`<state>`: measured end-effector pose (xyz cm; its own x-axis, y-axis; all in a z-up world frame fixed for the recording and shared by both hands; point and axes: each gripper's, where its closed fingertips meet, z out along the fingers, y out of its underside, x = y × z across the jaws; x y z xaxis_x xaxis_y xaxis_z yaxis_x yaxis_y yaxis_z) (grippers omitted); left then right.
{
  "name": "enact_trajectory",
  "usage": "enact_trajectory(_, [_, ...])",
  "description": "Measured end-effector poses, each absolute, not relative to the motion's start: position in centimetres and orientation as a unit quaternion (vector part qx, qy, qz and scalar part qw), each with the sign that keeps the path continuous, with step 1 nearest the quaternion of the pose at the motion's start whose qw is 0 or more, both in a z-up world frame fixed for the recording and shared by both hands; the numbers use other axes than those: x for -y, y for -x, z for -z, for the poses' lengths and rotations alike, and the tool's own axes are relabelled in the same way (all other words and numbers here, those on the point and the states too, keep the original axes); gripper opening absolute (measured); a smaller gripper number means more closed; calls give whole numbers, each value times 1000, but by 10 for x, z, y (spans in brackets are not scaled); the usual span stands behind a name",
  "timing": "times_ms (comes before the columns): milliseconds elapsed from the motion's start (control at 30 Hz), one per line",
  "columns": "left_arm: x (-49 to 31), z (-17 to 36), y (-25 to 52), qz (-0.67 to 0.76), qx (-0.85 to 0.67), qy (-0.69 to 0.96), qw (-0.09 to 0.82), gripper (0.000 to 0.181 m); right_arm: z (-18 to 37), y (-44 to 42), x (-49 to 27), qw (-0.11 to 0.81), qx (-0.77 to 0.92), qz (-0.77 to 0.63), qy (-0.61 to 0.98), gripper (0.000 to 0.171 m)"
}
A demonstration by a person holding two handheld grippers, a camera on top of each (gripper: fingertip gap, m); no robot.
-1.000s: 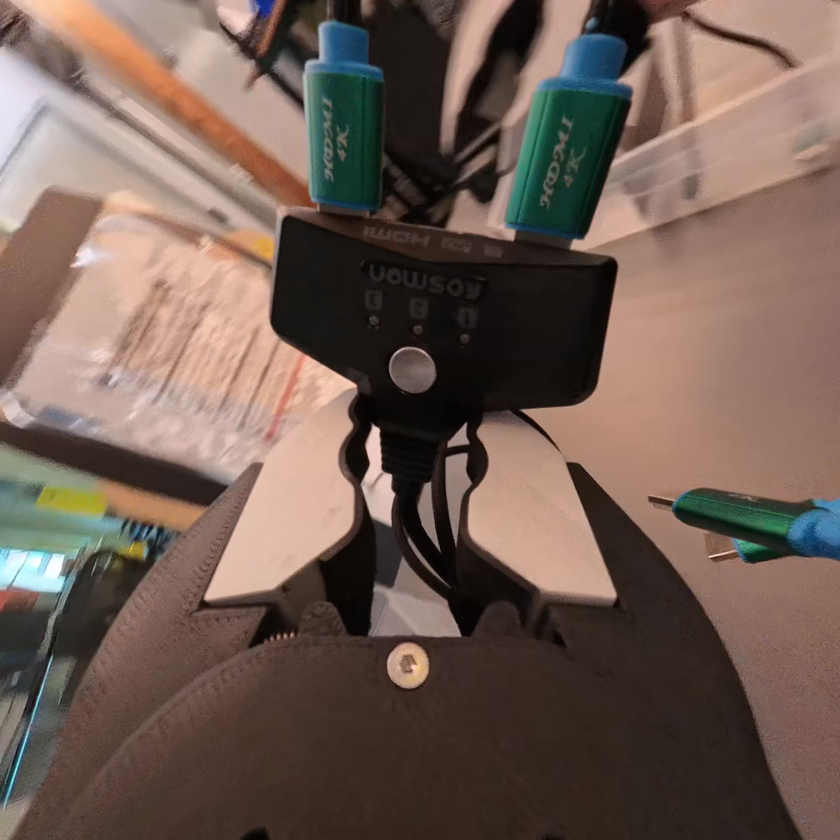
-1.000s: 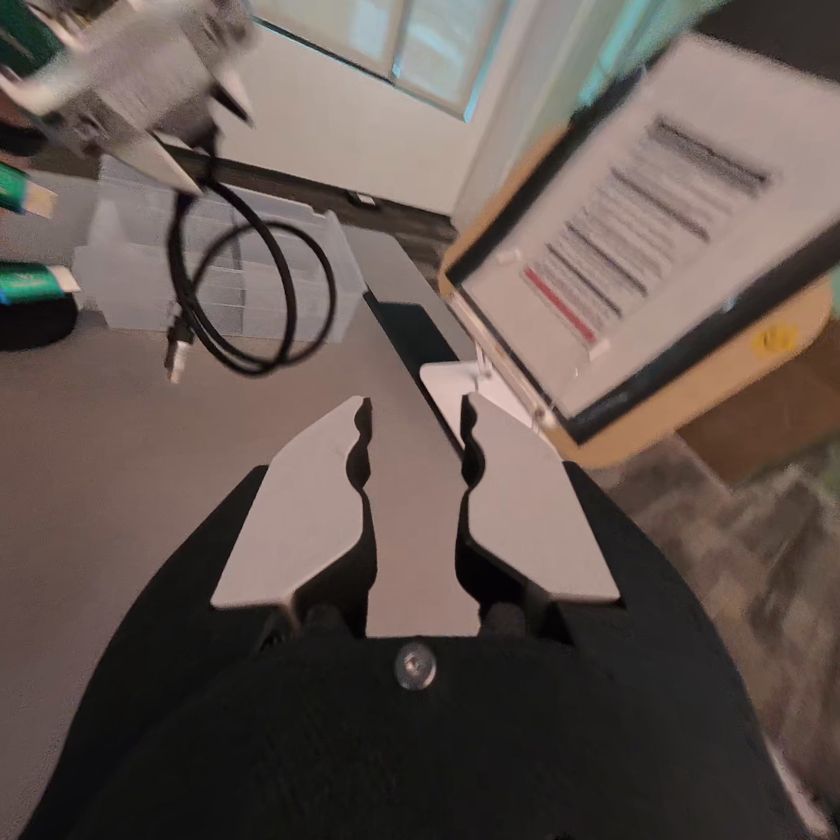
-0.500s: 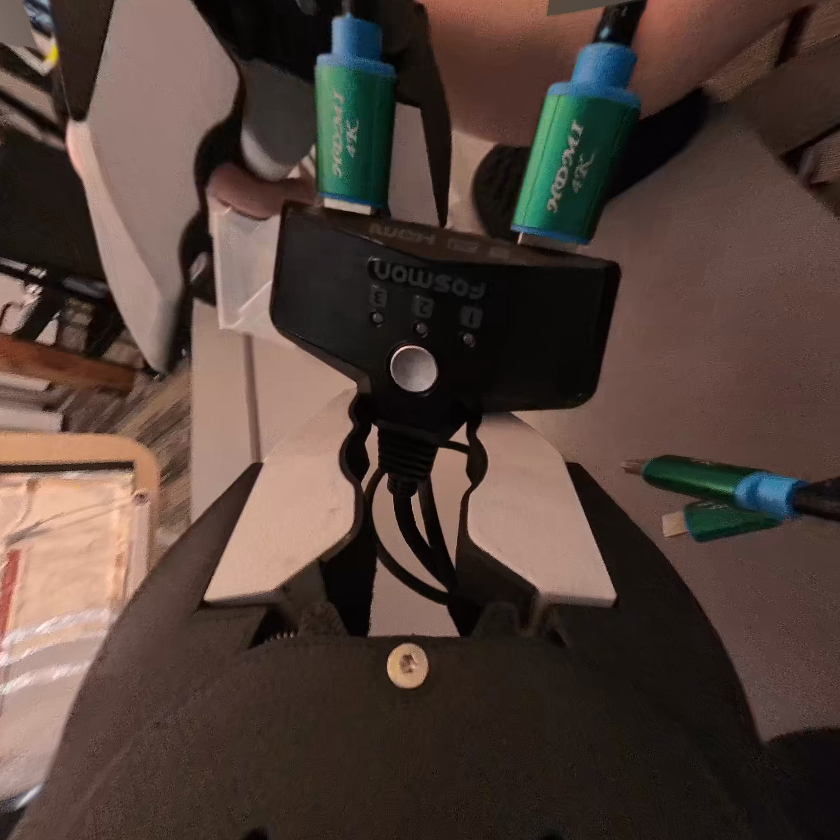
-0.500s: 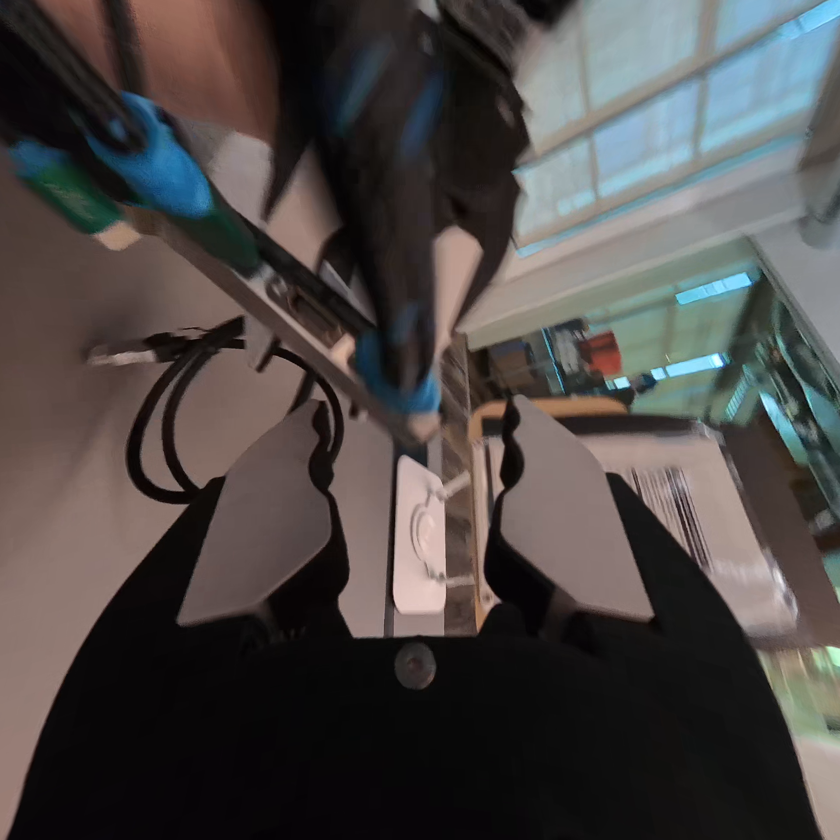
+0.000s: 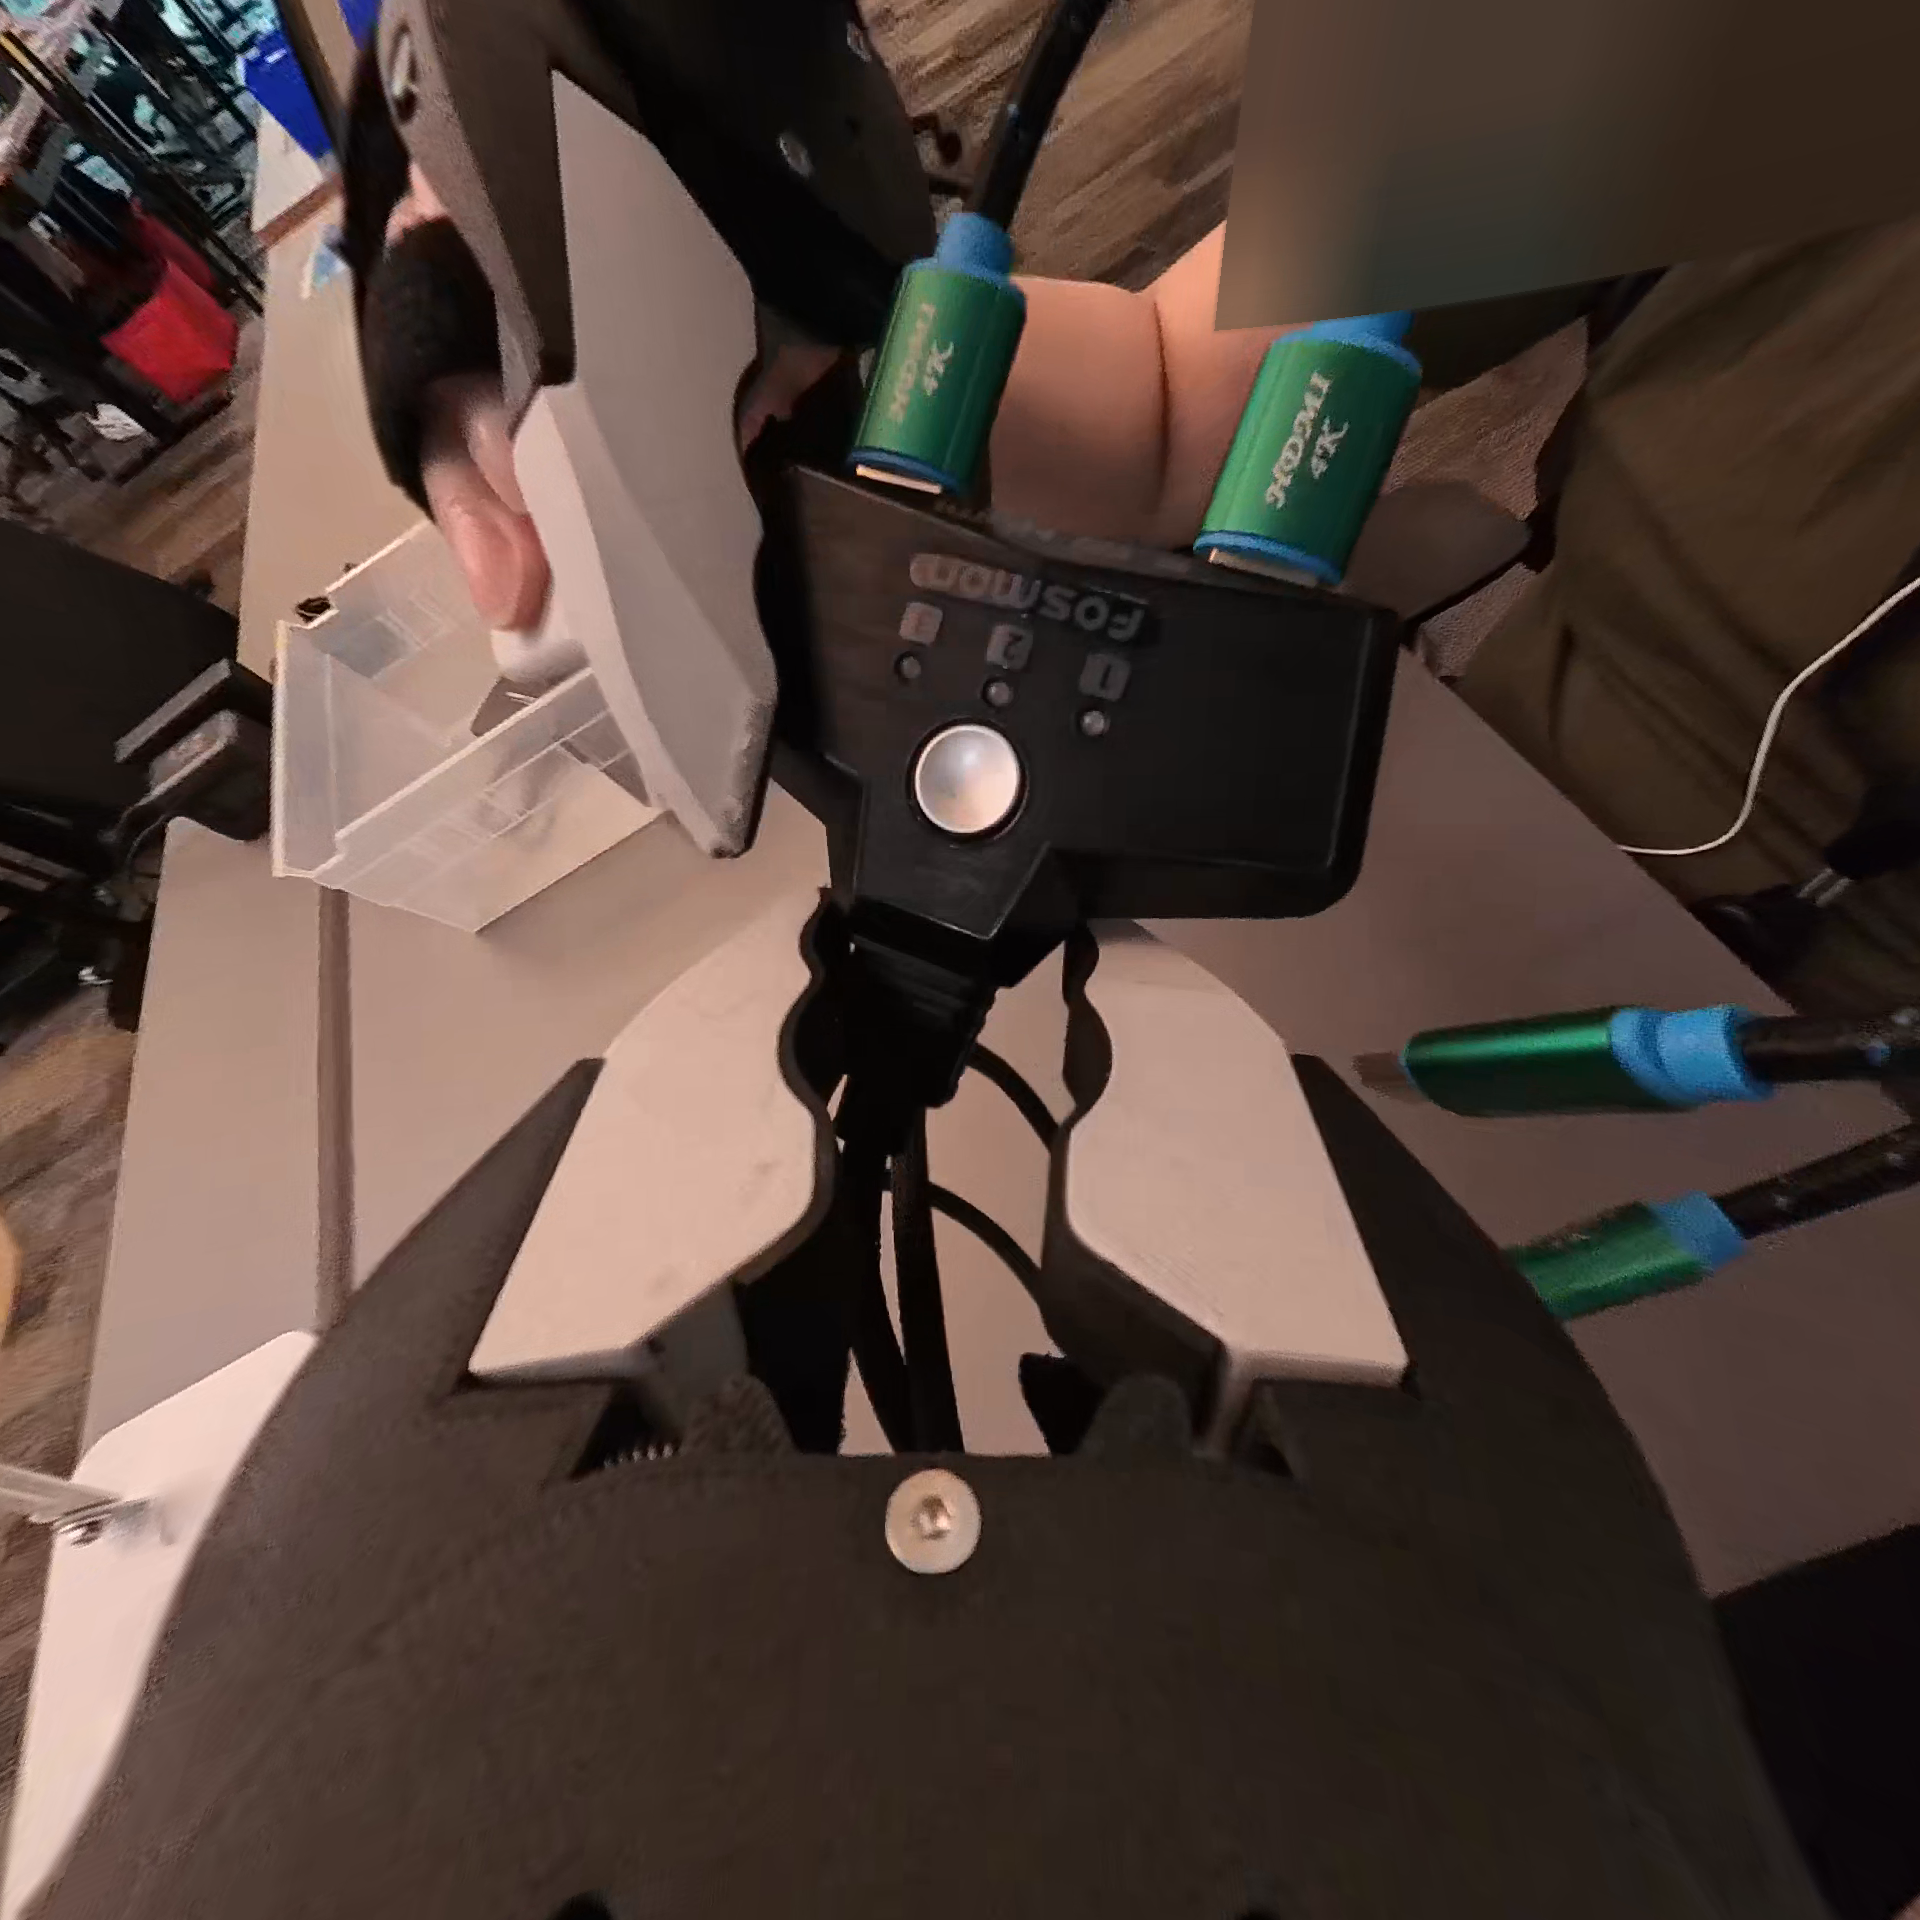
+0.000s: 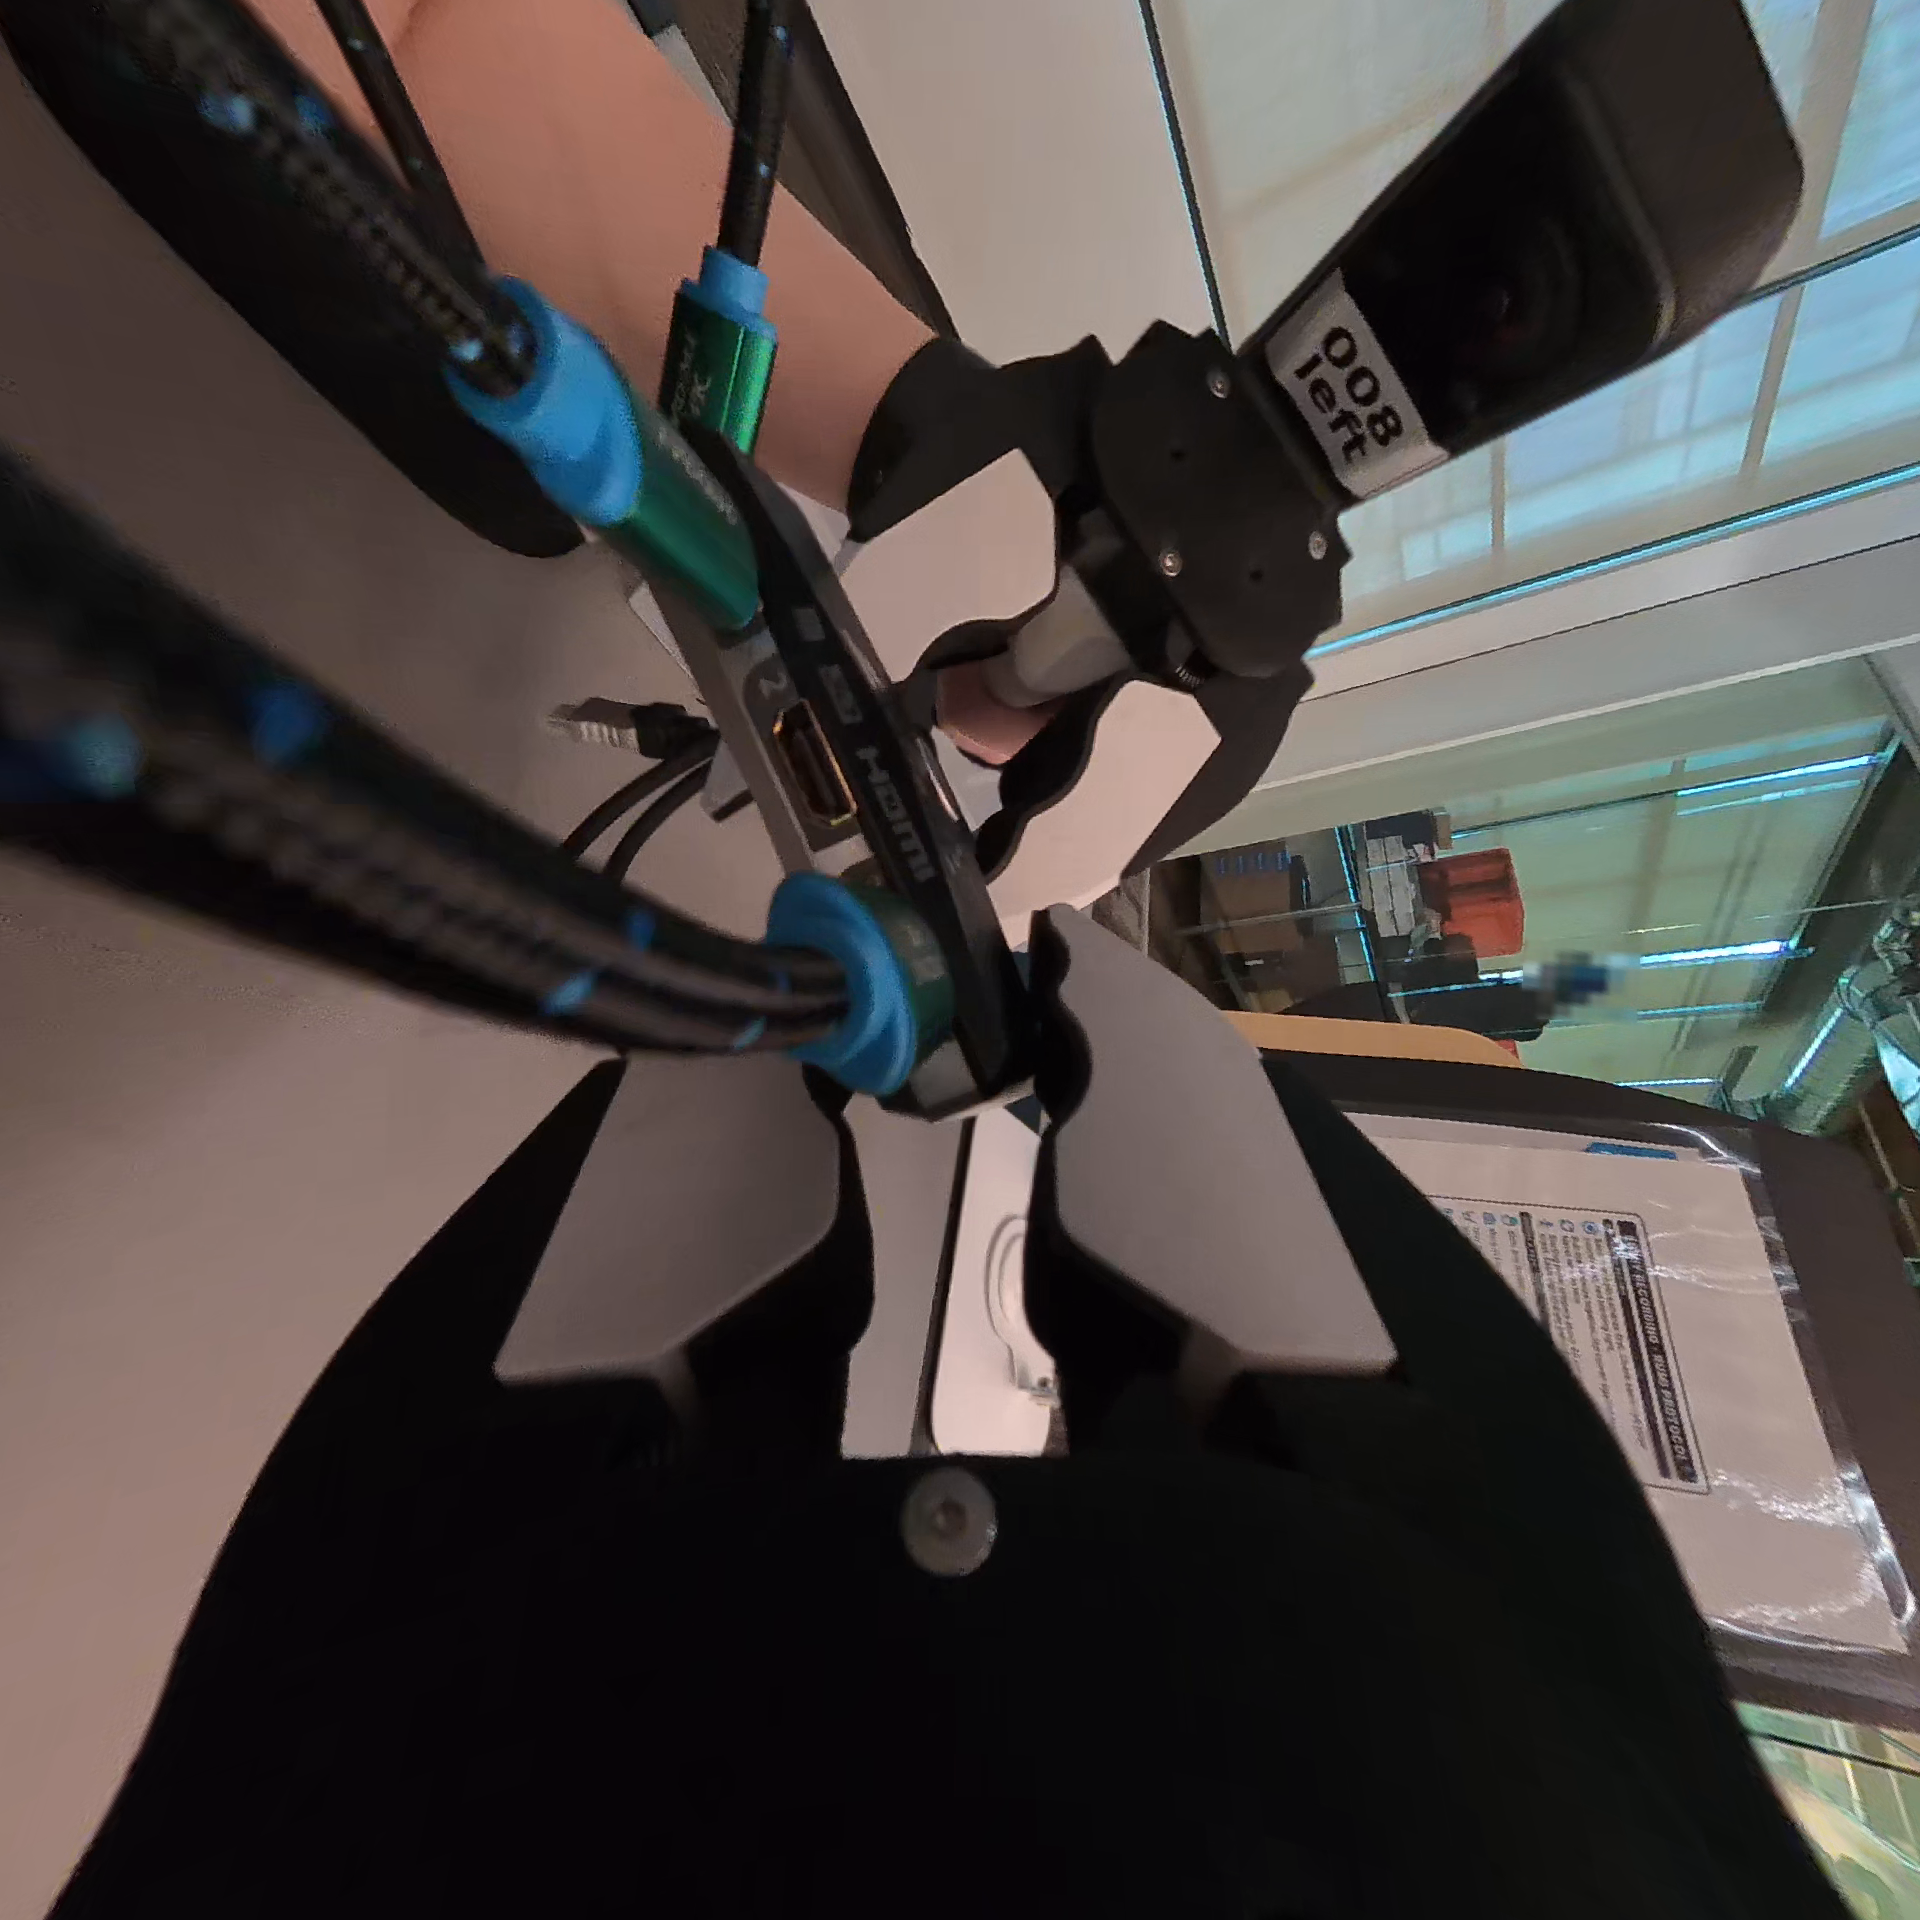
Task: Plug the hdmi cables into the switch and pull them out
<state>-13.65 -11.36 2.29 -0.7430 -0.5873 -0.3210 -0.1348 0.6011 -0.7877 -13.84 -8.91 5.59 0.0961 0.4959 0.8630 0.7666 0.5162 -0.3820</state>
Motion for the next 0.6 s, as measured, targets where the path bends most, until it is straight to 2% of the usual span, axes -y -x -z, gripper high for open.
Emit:
enact_trajectory(300, [103,-24,129,430,-826,246,268,44,-55,130,79,561,646,118,505,29])
enact_trajectory(467, [72,-41,123,442,-784,298,318,60,-58,117,72,563,626,128,524,27])
enact_trajectory(600, [54,-69,128,460,-729,309,403,61,-66,100,64,573,598,134,544,26])
